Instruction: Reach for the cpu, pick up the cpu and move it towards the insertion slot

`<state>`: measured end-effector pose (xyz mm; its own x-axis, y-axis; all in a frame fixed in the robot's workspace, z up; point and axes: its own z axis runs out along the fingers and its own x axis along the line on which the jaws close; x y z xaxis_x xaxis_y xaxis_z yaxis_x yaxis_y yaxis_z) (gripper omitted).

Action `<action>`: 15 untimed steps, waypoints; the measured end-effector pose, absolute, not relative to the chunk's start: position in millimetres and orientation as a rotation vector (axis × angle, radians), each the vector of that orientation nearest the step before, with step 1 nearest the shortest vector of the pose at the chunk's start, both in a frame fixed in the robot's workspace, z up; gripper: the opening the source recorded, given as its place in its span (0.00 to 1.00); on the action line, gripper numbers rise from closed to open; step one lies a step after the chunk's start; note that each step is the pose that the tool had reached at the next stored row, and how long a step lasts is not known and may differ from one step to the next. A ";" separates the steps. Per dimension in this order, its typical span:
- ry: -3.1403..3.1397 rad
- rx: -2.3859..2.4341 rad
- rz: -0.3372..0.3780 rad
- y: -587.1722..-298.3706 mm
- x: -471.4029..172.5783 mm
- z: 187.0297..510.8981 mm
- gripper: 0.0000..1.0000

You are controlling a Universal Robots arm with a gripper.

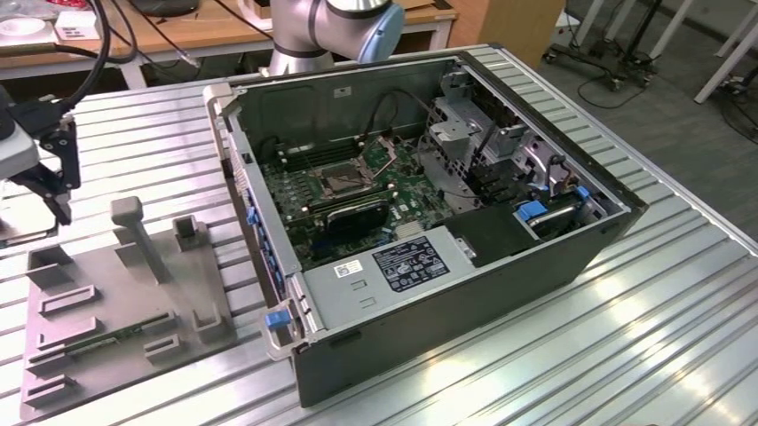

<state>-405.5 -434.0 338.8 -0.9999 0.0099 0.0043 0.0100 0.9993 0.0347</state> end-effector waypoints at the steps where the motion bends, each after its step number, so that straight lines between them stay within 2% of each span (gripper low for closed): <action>1: -3.137 -0.016 -0.054 -434.0 -405.4 340.0 0.55; 15: -3.137 -0.016 -0.054 -432.4 -382.5 340.7 0.55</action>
<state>-382.5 -432.4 340.7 -0.9999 0.0099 0.0043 0.0100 0.9993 0.0347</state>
